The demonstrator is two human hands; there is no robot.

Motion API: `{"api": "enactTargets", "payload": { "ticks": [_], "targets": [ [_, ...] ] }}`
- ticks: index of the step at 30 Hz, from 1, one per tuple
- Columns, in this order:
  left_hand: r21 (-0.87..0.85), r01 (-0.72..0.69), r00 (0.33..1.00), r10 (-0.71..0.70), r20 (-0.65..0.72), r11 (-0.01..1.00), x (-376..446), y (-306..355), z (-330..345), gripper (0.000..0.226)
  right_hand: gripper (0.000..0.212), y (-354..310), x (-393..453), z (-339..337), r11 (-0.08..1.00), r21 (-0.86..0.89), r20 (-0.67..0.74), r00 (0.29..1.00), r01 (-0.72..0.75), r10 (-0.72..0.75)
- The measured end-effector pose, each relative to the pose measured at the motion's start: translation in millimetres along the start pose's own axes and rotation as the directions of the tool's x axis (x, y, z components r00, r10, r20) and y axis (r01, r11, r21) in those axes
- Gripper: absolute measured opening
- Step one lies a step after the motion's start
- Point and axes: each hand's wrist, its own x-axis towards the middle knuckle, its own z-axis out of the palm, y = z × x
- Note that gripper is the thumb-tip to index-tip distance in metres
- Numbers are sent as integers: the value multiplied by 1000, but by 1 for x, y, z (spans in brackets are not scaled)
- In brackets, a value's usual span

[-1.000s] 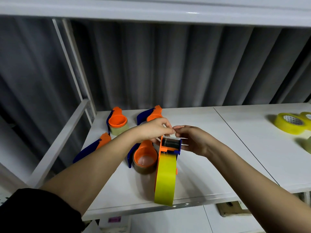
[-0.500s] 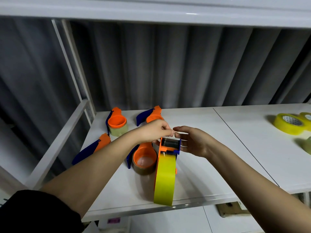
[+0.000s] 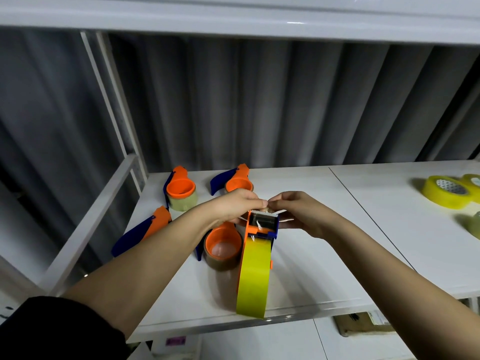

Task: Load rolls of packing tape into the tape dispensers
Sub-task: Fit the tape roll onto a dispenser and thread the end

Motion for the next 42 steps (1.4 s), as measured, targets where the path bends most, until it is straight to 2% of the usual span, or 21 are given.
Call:
{"api": "enactTargets", "payload": {
  "ticks": [4,13,16,19,23,26,29,31,35,37,42],
  "targets": [
    [-8,-25,1000,25,0,1000,-1,-4,-1,19,9,4,1,-2,998,55,33,999,-17,15],
    [46,-6,1000,5,18,999,2,-5,-1,31,18,3,6,-5,988,120,93,992,-96,85],
    [109,-17,1000,17,5,994,5,-5,-1,36,17,2,7,-5,991,95,93,992,-99,90],
    [102,12,1000,-12,-4,995,8,-6,0,45,13,3,9,-5,992,67,65,993,-104,99],
    [101,34,999,-34,4,994,9,-8,-2,38,12,4,12,-5,992,31,42,992,-121,119],
    [150,51,999,-50,-8,987,8,-9,-5,43,13,6,14,-4,989,-30,54,987,-147,149],
    [119,57,998,-58,6,991,5,-10,-5,43,16,9,16,-4,983,-47,81,981,-175,179],
    [86,63,998,-64,16,994,3,-9,-6,42,17,12,17,-3,978,18,88,975,-209,206],
    [50,56,997,-58,43,997,0,-12,-8,45,17,25,17,2,908,322,137,963,-266,234],
    [23,52,998,-53,28,998,0,-14,-6,45,22,34,16,6,878,424,120,975,-222,189],
    [-63,-22,997,18,-73,998,-1,-25,3,46,25,50,11,17,848,524,49,997,-83,67]
  ]
}}
